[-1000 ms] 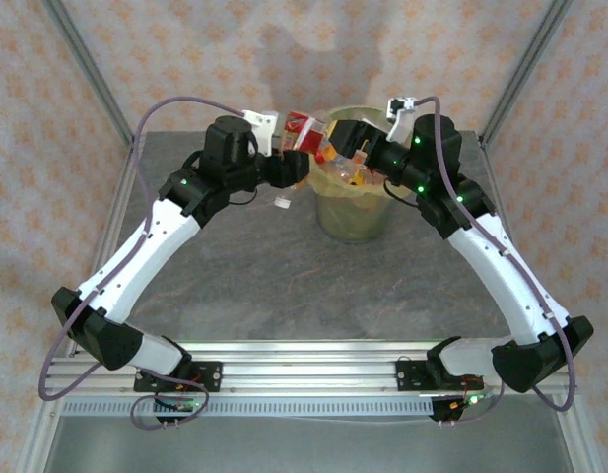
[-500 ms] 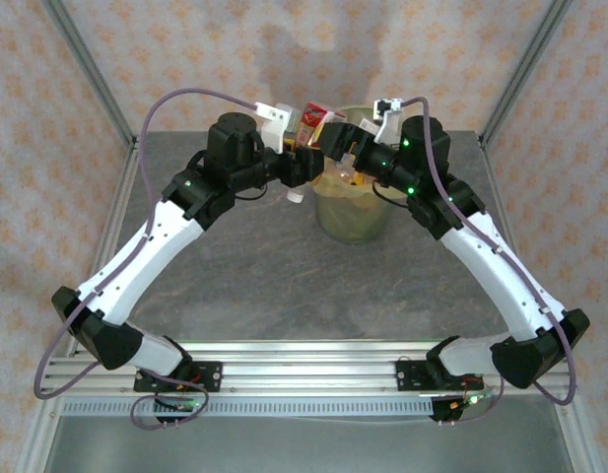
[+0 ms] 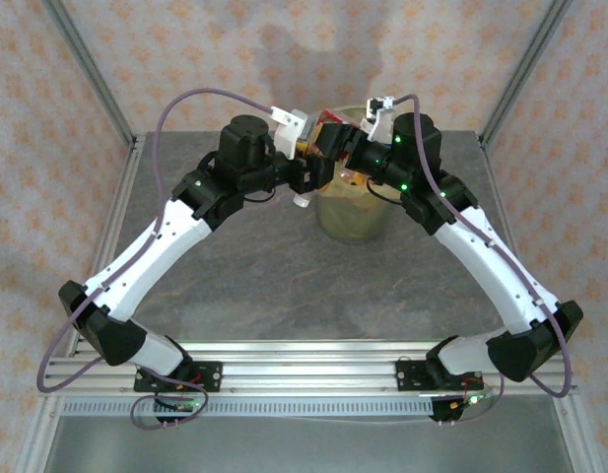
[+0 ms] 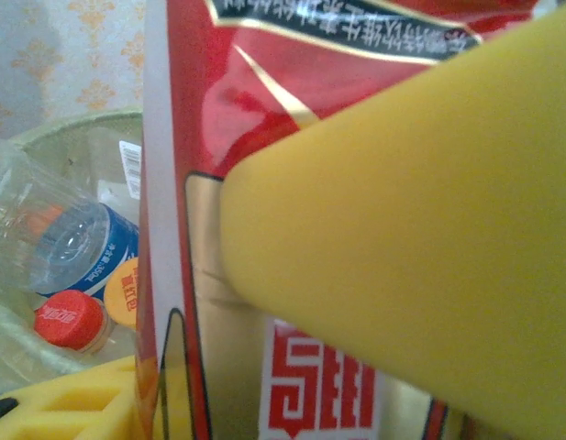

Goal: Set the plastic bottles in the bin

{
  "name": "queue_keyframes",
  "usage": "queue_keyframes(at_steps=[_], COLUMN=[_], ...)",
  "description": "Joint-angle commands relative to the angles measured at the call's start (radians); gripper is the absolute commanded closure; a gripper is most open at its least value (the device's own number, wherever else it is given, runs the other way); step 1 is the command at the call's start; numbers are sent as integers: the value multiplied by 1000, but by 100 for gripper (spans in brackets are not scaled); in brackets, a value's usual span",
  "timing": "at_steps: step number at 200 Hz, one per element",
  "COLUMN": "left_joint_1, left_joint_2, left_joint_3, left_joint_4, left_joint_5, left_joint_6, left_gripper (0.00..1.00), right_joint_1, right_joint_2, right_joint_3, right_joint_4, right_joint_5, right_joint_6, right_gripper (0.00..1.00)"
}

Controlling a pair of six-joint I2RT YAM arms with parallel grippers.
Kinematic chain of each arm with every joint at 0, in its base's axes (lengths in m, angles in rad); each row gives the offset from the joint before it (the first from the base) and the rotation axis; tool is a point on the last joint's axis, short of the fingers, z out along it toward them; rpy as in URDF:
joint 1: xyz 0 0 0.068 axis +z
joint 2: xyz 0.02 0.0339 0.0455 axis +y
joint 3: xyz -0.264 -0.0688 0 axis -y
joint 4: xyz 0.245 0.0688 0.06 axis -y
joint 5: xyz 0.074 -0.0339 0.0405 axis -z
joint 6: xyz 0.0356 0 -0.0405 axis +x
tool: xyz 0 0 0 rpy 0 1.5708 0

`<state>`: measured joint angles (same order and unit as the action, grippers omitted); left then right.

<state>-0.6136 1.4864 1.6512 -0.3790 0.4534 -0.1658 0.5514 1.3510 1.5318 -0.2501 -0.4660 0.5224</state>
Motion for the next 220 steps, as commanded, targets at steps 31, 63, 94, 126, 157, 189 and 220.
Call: queue_keyframes(at_steps=[31,63,94,126,157,189,220], left_joint_1=[-9,-9,-9,-8,-8,-5,1], left_joint_2=[-36,-109,-204,-252,-259,-255,-247], left_joint_3=[32,-12,-84,-128,-143,-153,-152], left_joint_4=[15,25,55,69,53,42,30], left_joint_5=[20,-39,-150,-239,-303,-345,-365], left_joint_6=[18,20,18,15,10,9,3], left_gripper=[3,0,0,0,0,0,0], right_joint_1=[4,3,2,-2,-14,-18,-18], right_joint_2=[1,18,82,164,255,399,527], right_joint_3=[100,244,456,619,743,915,1055], right_joint_4=[-103,-311,-558,-649,-661,-744,-834], right_joint_5=[90,230,436,603,663,668,679], right_joint_6=[-78,-206,-351,-491,-590,-655,-697], right_gripper=[47,47,47,47,47,47,46])
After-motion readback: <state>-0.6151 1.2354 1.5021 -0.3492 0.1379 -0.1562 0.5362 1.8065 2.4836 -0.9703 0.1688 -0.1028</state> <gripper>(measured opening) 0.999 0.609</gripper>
